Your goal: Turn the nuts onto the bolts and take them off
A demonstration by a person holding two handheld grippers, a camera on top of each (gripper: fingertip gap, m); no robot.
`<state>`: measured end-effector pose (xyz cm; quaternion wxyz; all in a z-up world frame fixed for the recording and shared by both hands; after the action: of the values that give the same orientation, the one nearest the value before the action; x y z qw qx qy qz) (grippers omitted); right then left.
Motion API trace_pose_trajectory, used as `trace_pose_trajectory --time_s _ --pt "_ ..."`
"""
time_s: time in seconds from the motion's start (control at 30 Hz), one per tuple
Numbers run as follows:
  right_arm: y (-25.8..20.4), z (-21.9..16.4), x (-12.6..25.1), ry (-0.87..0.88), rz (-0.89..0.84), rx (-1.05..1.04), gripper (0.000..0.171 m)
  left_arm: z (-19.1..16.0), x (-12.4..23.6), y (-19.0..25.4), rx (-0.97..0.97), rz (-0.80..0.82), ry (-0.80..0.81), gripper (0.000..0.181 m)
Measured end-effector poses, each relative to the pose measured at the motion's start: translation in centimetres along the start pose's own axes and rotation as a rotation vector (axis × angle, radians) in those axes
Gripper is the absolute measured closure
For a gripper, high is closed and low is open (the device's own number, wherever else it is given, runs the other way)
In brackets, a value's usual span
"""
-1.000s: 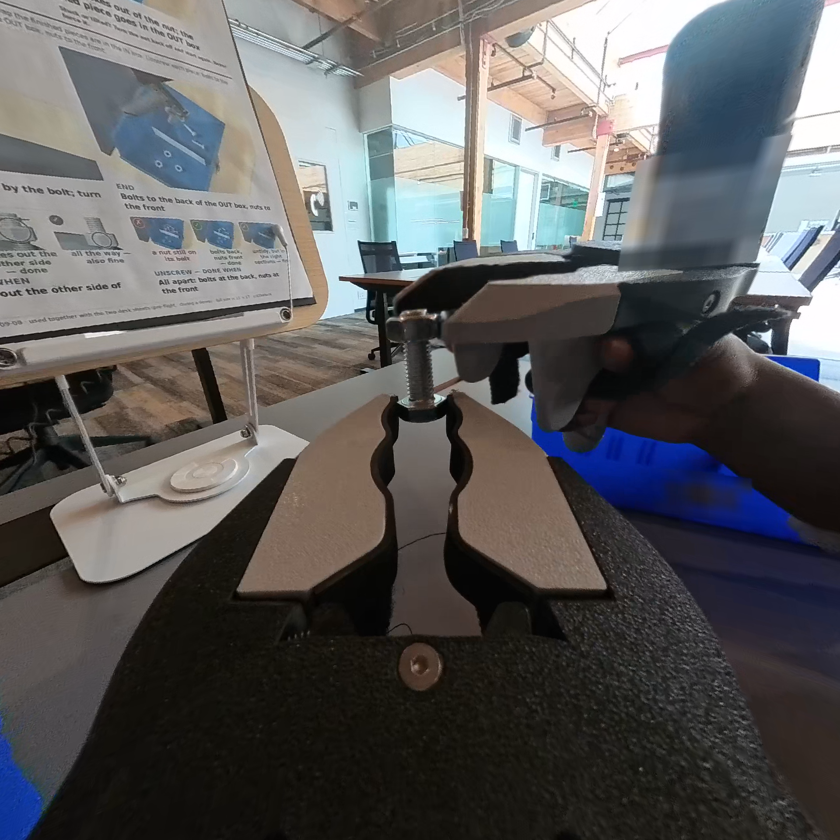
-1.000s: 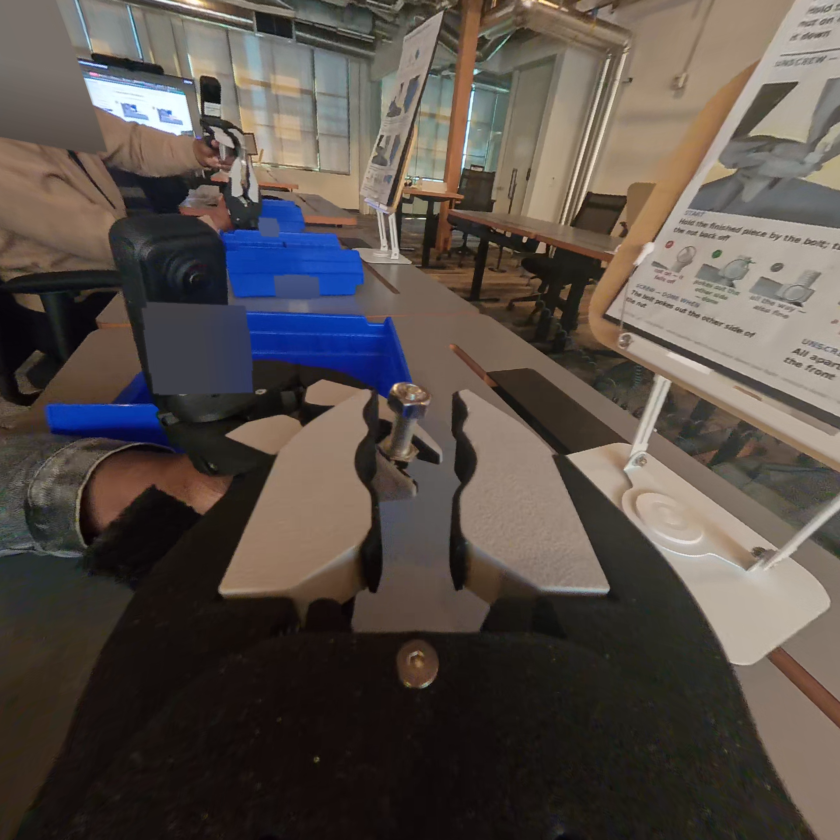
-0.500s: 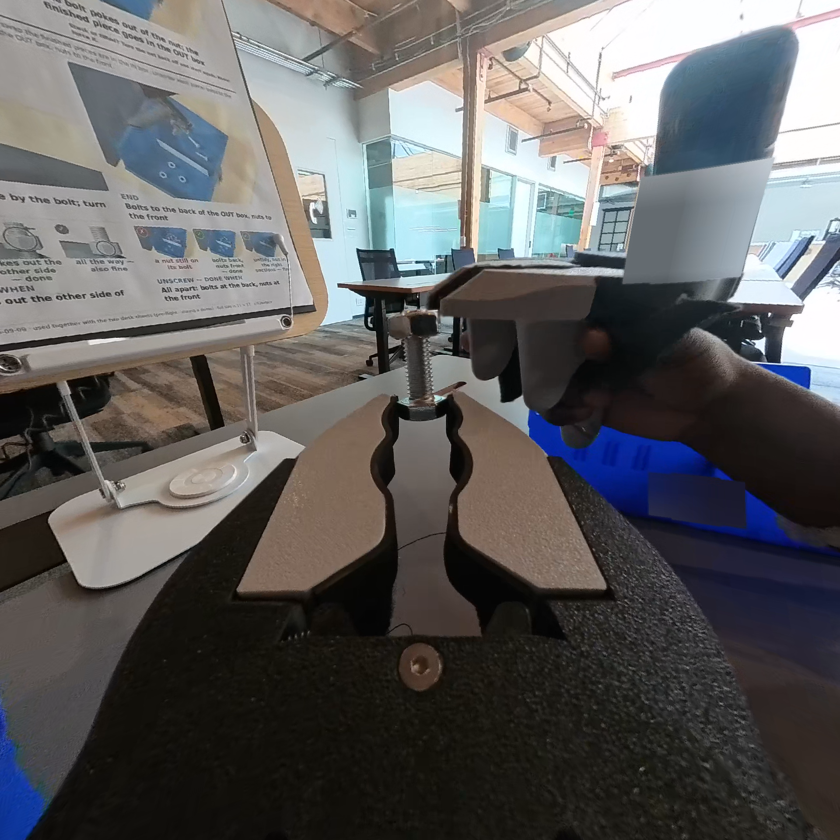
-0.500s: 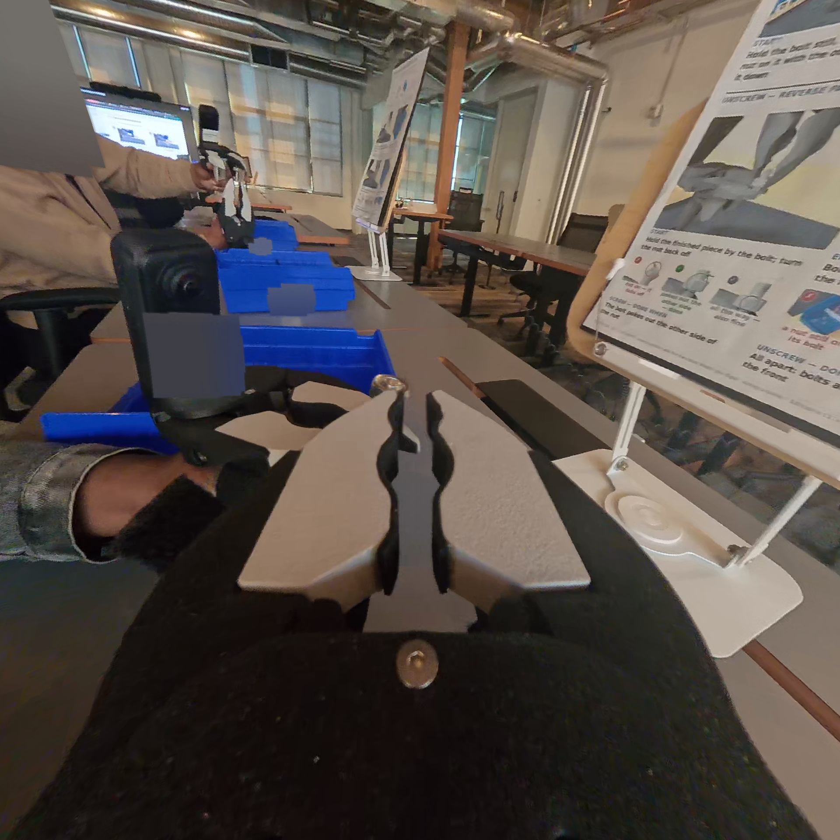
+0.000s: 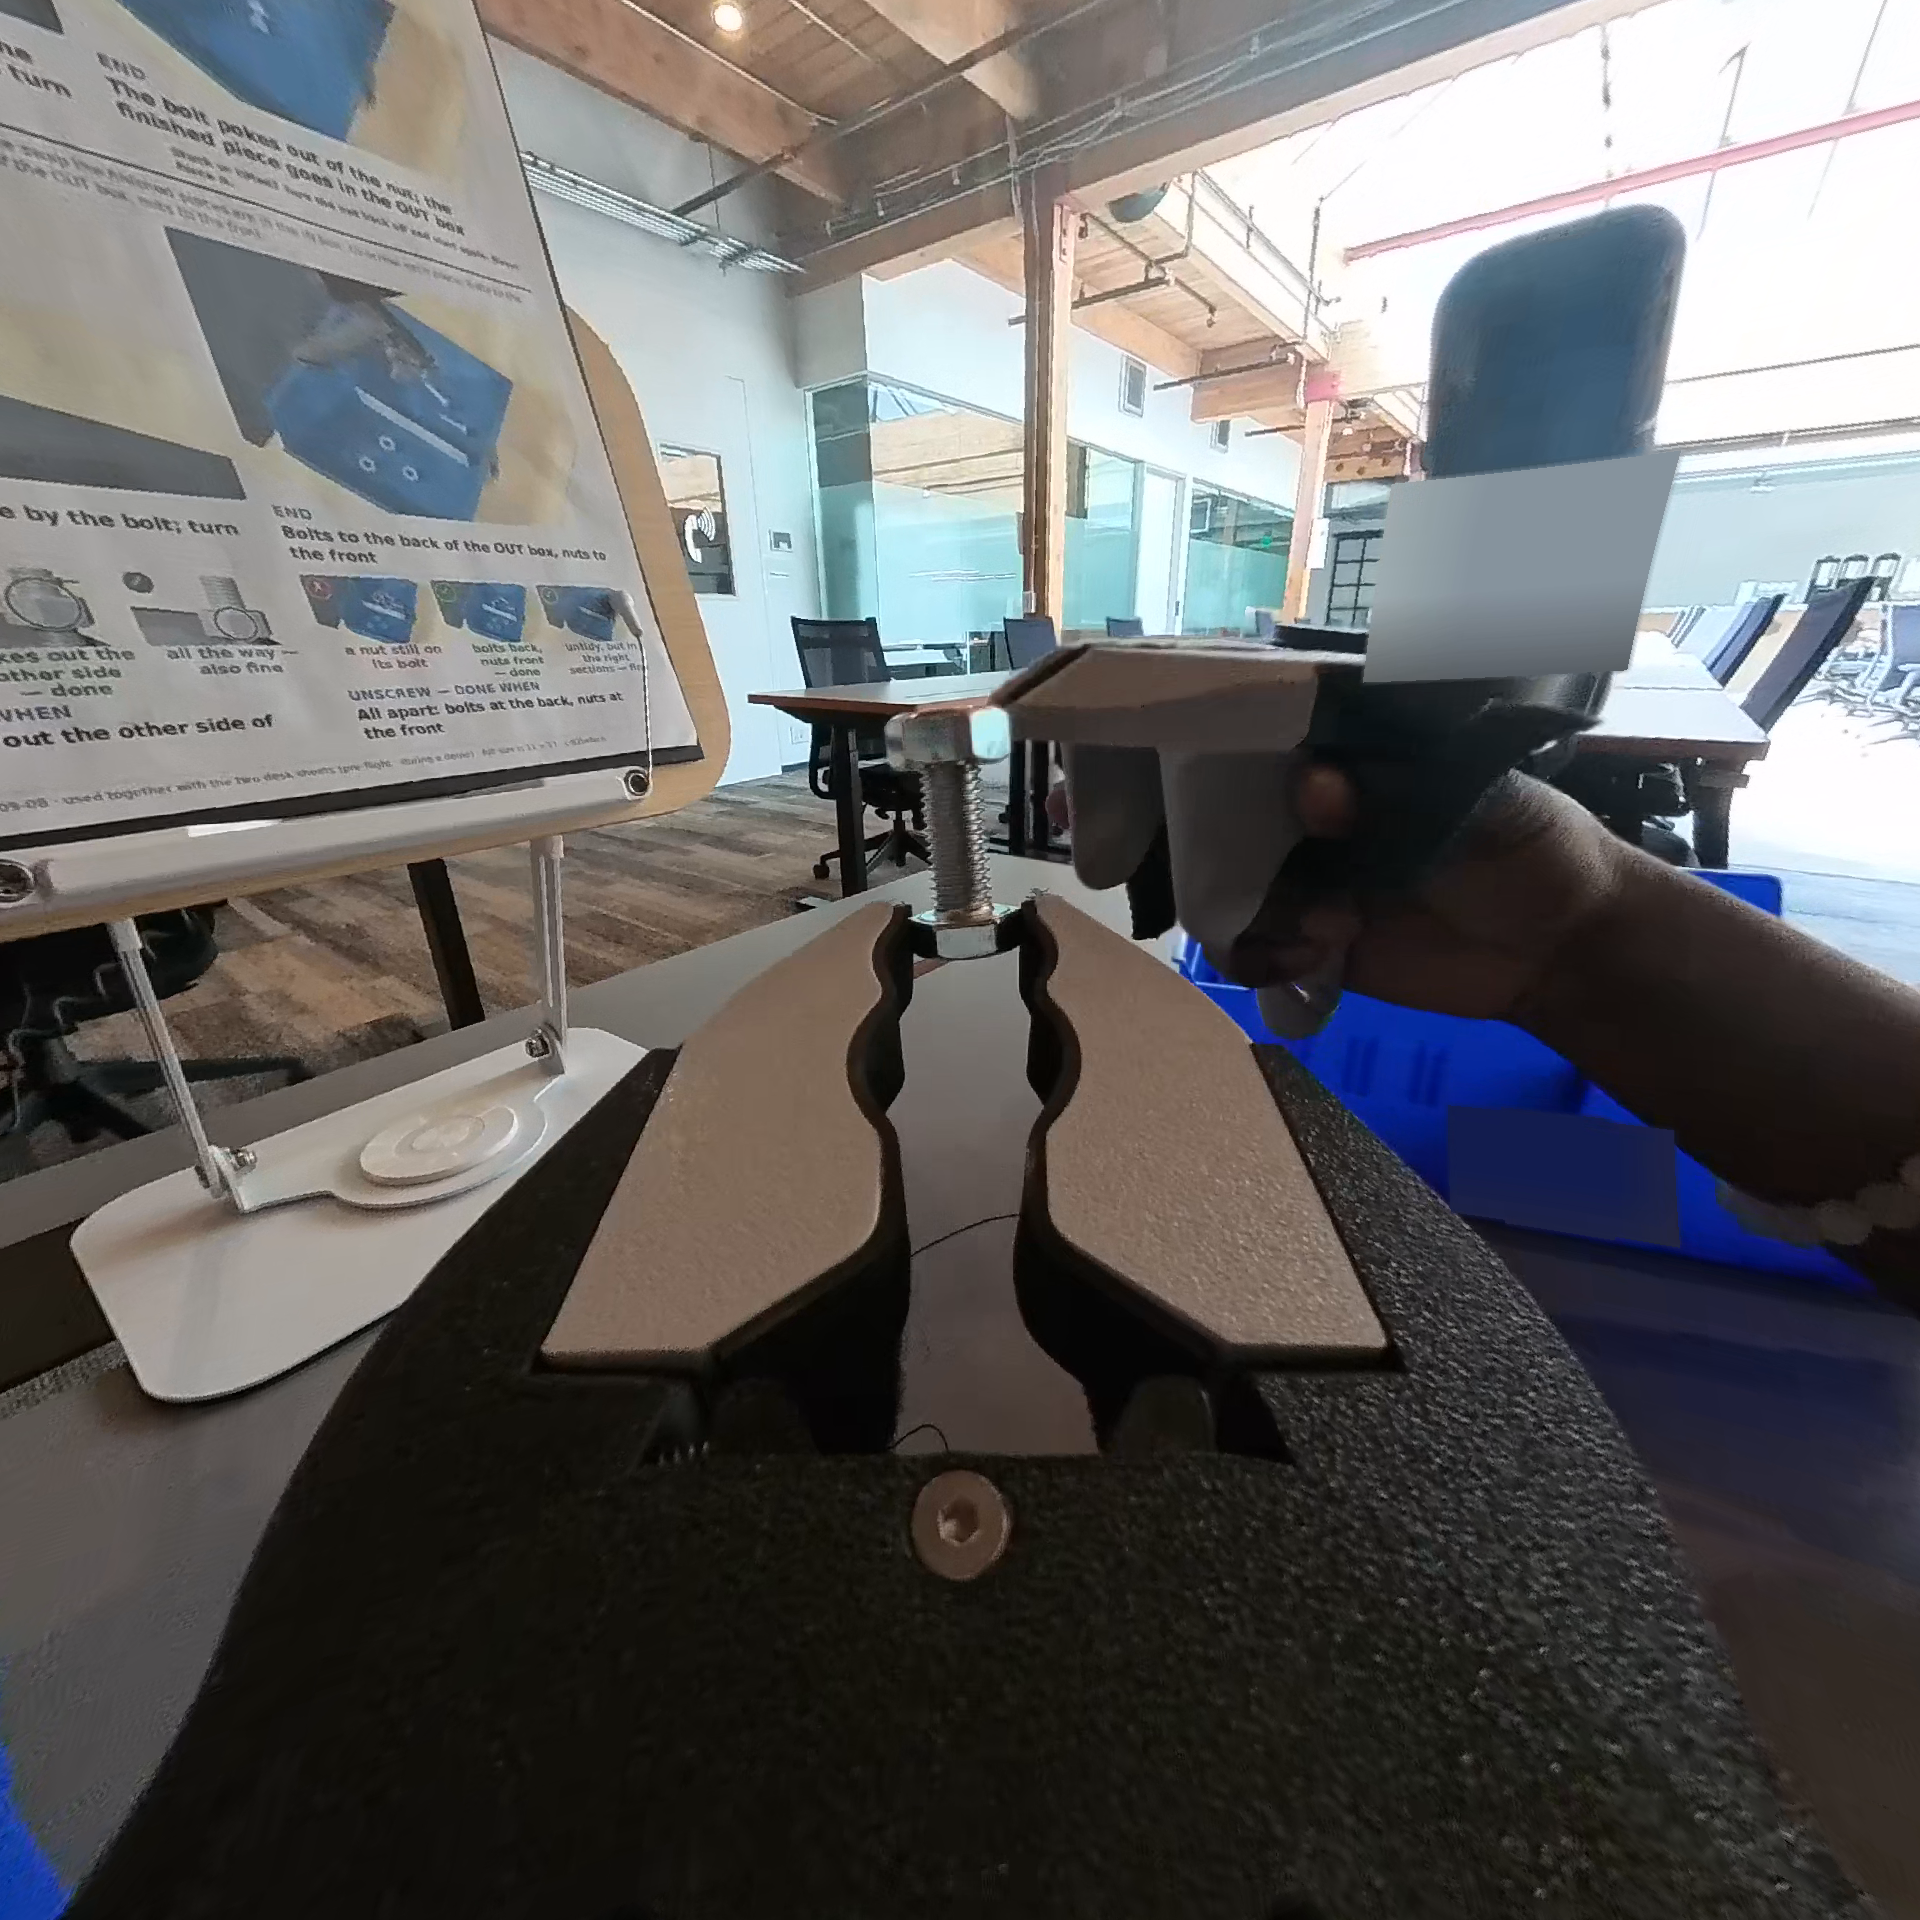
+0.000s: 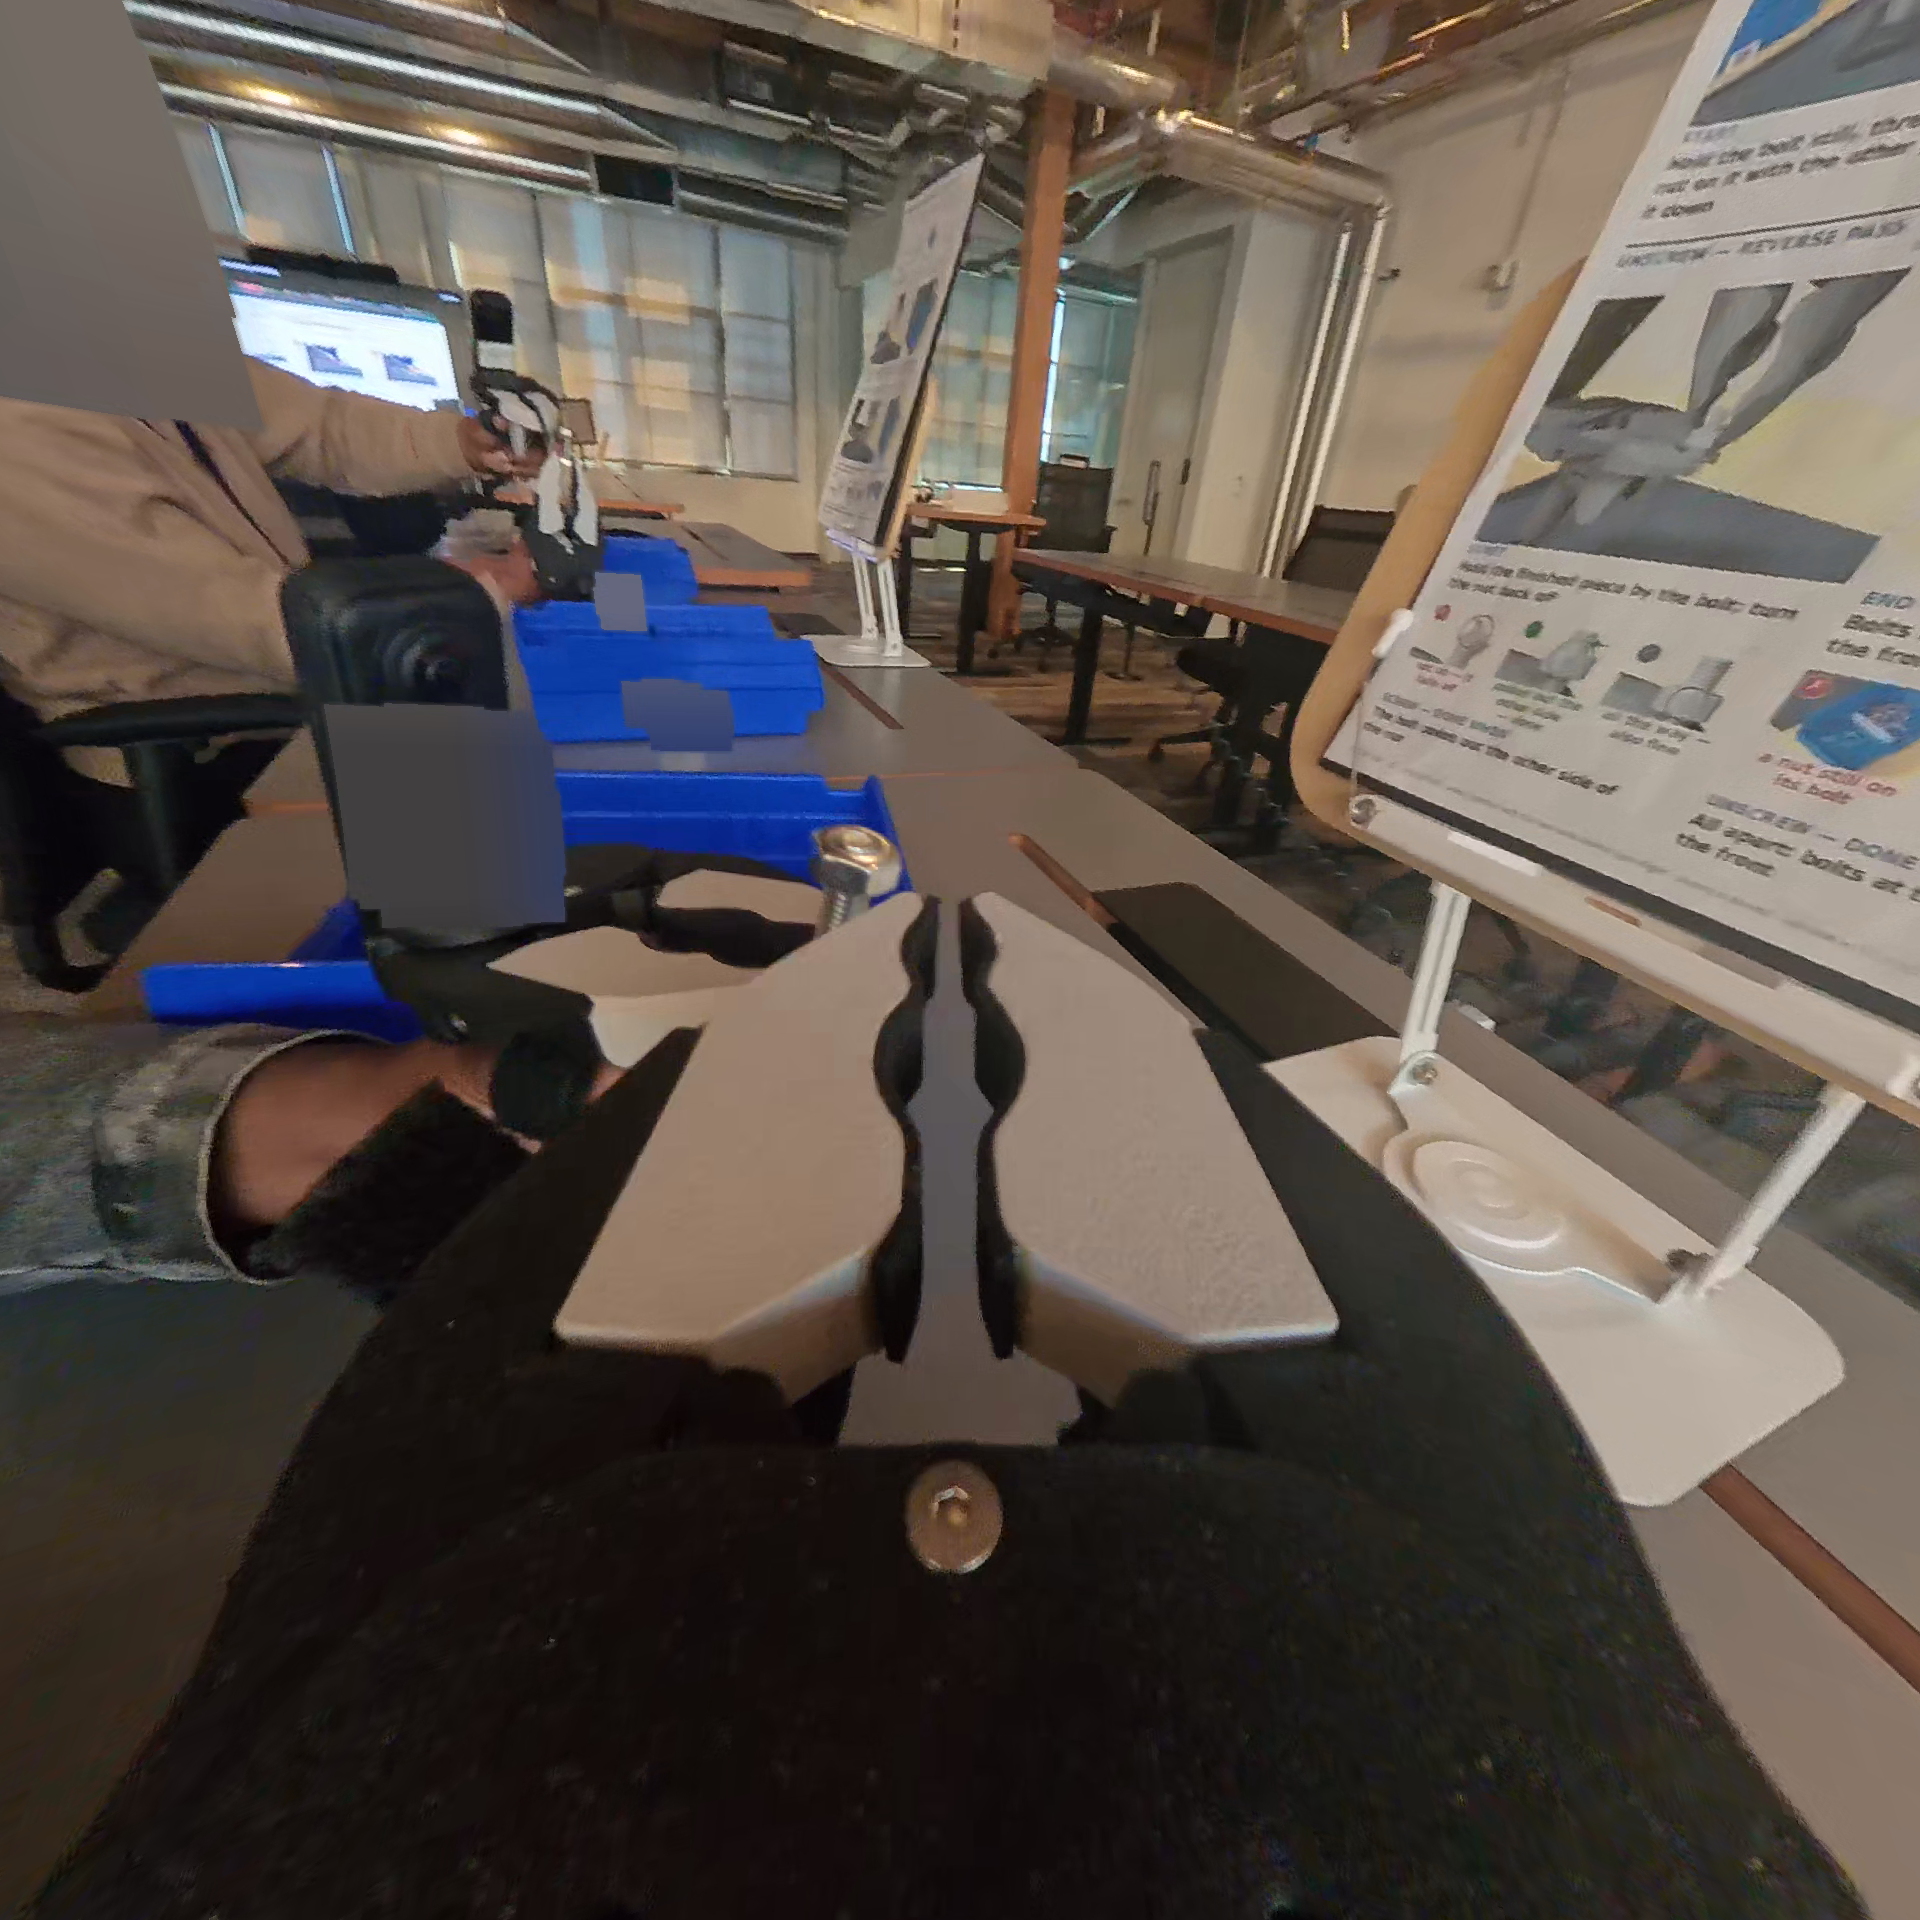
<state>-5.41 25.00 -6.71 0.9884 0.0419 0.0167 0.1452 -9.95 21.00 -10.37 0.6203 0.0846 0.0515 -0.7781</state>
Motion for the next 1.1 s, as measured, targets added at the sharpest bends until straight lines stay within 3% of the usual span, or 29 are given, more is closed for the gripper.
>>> trace_pose_trajectory --time_s 0.13,0.2,0.53,0.6,0.67,0.77,0.87,0.97,1.1 --pt "-1.1 0.0 -1.3 -0.031 0.054 -0.003 0.143 -0.2 -0.1 0.3 -0.006 -0.009 -0.006 0.162" --pt "-1.3 -0.2 -1.8 -0.045 0.061 -0.009 0.140 -0.3 -0.1 0.5 -0.009 -0.019 -0.007 0.161" --pt "-0.3 0.2 0.2 -0.010 0.027 -0.003 0.171 -0.1 0.0 0.4 0.018 -0.028 0.000 0.162" --pt "-0.6 0.5 0.0 0.002 0.045 -0.010 0.164 -0.1 -0.1 0.4 0.017 -0.030 0.000 0.162" --pt "-1.0 0.6 -0.5 0.000 0.063 -0.023 0.145 -0.2 -0.1 0.6 0.014 -0.036 -0.003 0.162" --pt "-1.6 0.4 -1.5 -0.007 0.093 -0.047 0.137 -0.2 -0.1 0.9 0.008 -0.047 -0.001 0.162" --pt "-1.6 0.2 -1.7 -0.009 0.094 -0.034 0.148 0.1 0.0 0.9 0.004 -0.048 0.012 0.162" --pt "-1.3 0.3 -1.0 0.005 0.086 -0.022 0.170 0.5 0.2 0.6 0.015 -0.039 0.028 0.161" --pt "-0.7 0.9 0.2 0.037 0.051 -0.022 0.170 0.8 0.3 0.3 0.015 -0.034 0.028 0.162"
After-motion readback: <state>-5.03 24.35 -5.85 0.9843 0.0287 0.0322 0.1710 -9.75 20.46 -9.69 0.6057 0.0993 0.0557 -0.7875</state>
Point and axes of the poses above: each gripper's, where its closed fingertips meet, x back along the fingers, z out of its top, y = z × x across the jaws, the point moved 3 cm from there along x, back along the fingers, and after that the axes turned 12 degrees about z, right-handed, at the moved point
